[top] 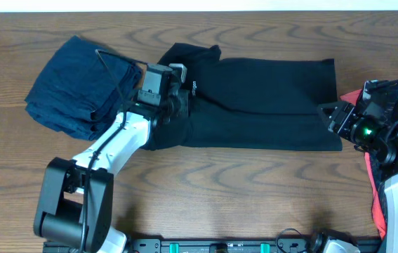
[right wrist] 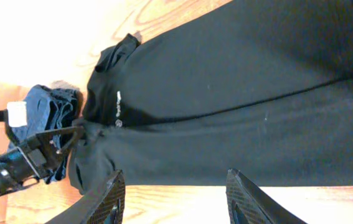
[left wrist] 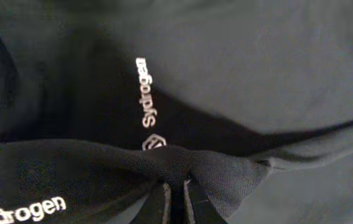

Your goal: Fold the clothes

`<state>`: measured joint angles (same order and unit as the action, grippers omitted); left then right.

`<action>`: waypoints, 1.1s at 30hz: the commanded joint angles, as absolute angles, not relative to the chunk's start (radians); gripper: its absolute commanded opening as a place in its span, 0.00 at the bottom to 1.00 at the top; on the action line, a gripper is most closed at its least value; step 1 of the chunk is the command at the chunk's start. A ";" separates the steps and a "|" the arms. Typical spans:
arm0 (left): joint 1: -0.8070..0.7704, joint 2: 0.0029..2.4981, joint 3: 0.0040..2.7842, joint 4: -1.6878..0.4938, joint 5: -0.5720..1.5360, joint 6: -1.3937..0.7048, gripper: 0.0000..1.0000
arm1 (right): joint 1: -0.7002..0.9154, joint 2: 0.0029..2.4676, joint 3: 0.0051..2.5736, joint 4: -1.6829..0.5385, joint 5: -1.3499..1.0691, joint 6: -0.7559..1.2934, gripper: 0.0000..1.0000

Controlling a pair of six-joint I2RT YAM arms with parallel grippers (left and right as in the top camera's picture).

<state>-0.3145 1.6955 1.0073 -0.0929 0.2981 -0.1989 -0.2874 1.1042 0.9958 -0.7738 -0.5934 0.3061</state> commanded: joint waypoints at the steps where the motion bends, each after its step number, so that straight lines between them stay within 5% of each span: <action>1: -0.314 1.681 1.019 -0.091 0.220 -0.171 0.06 | -0.280 1.105 1.000 -0.775 -0.580 0.314 0.50; 5: -0.314 1.705 1.019 -0.048 0.215 -0.168 0.15 | -0.280 1.105 1.000 -0.775 -0.579 0.314 0.50; 9: -0.313 1.724 1.019 -0.025 0.215 -0.168 0.57 | -0.280 1.105 1.000 -0.775 -0.579 0.313 0.51; 12: -0.310 1.723 1.020 -0.037 0.215 -0.167 0.70 | -0.280 1.105 1.000 -0.775 -0.579 0.313 0.52; 23: -0.260 1.714 1.029 -0.324 0.068 -0.165 0.68 | -0.280 1.106 1.000 -0.778 -0.537 0.313 0.54; 33: -0.253 1.797 1.029 -0.275 0.080 -0.150 0.43 | -0.280 1.106 1.000 -0.782 -0.527 0.313 0.55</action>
<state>-0.2562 1.7588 1.0115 -0.2745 0.0895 -0.1589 -0.2874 1.1042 0.9958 -0.7815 -0.5369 0.3061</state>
